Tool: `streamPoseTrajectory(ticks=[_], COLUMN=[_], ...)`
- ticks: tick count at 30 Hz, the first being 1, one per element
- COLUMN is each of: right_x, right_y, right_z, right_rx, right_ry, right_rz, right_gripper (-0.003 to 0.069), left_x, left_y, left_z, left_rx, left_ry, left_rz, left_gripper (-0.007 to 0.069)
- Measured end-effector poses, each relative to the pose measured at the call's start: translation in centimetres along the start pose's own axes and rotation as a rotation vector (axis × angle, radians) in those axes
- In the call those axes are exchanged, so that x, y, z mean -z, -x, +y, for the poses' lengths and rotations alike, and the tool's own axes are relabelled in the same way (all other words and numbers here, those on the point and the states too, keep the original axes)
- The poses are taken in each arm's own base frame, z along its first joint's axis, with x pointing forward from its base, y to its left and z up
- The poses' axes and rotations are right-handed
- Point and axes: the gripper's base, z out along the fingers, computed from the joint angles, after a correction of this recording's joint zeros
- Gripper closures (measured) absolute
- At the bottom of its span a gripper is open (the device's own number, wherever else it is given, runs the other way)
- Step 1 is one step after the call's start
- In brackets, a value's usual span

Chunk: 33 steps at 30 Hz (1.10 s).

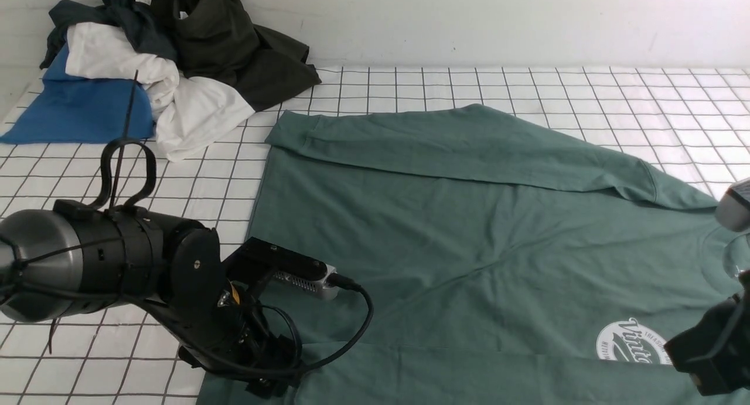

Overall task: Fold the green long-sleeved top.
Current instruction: Use the left arm to clamp the cuff closest to it, then use the left arm to drag and place the cuff at the centered position on the left edge of the fabric

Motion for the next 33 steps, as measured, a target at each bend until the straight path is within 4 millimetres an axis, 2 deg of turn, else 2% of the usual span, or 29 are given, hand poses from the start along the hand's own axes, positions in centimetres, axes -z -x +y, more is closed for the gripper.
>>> streamPoseTrajectory(ticks=[3,9,11,14,20,21,28,30,33], right_x=[0.0,0.0,0.0,0.0,-0.1,-0.1,-0.1,-0.1,-0.1], right_y=[0.0,0.2,0.2,0.3,0.4,0.4,0.6,0.6,0.6], right_z=[0.0,0.0,-0.1,-0.1,-0.1,-0.1,-0.2,-0.2,-0.3], right_rx=[0.000,0.000,0.000,0.000,-0.001,-0.001,0.008,0.011,0.018], right_ry=[0.000,-0.005,-0.008,-0.009,-0.012,-0.012,-0.019,-0.021,-0.032], right_rz=[-0.001,-0.017,-0.025,-0.028,-0.037,-0.038,-0.055,-0.055,-0.057], right_gripper=[0.0673,0.0673,0.0673,0.0673,0.0673,0.0673,0.0673,0.0673,0.0673], left_x=[0.0,0.2,0.5,1.6,5.4,5.5,11.5,13.7,14.8], left_y=[0.0,-0.1,-0.1,-0.4,-0.1,0.0,4.7,6.6,8.5], left_z=[0.1,-0.1,-0.3,-0.4,-0.9,-0.9,-0.9,-0.3,1.2], left_rx=[-0.010,-0.004,-0.009,-0.013,-0.040,-0.042,-0.125,-0.106,-0.067], left_ry=[0.007,-0.007,-0.010,-0.014,-0.022,-0.021,0.032,0.043,0.062], left_rz=[0.001,0.006,0.003,-0.014,-0.137,-0.137,-0.294,-0.355,-0.388], left_gripper=[0.0230,0.0539,0.0582,0.0595,0.0596,0.0596,0.0598,0.0598,0.0598])
